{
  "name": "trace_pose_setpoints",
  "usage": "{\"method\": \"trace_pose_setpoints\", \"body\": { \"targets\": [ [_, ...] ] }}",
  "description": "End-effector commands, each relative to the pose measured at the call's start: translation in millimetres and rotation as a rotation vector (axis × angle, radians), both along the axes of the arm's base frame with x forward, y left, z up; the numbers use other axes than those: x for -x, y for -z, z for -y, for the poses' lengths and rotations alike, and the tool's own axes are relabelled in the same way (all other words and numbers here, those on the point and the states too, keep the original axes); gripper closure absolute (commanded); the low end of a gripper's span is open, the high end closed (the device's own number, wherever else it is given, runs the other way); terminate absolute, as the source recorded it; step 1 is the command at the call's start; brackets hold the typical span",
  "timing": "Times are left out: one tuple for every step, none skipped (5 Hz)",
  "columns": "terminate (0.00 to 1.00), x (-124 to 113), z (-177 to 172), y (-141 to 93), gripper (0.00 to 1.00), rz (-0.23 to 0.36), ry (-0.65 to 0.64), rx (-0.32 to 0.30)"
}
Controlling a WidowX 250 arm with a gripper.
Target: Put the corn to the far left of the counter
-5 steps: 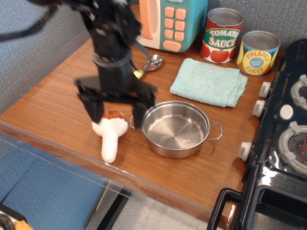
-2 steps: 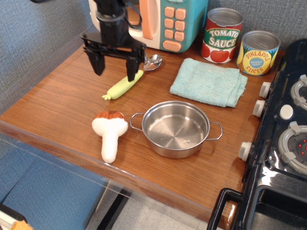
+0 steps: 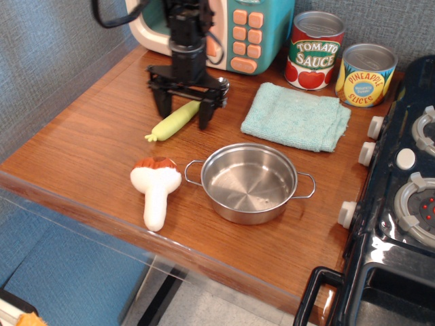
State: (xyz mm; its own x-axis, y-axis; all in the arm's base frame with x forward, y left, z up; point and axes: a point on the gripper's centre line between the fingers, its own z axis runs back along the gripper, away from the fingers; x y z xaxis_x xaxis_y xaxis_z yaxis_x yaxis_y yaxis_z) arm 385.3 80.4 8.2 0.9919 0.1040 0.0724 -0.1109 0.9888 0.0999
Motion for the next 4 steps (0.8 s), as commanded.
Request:
{"method": "trace_pose_setpoints", "body": {
  "targets": [
    [0.00, 2.1, 4.3, 5.2, 1.00, 0.011, 0.011, -0.011],
    [0.00, 6.0, -2.4, -6.3, 1.00, 0.034, -0.014, 0.010],
    [0.00, 13.6, -13.5, -33.9, 1.00, 0.087, -0.055, 0.035],
    [0.00, 33.6, -52.4, -68.5, 1.00, 0.163, -0.129, 0.069]
  ]
}}
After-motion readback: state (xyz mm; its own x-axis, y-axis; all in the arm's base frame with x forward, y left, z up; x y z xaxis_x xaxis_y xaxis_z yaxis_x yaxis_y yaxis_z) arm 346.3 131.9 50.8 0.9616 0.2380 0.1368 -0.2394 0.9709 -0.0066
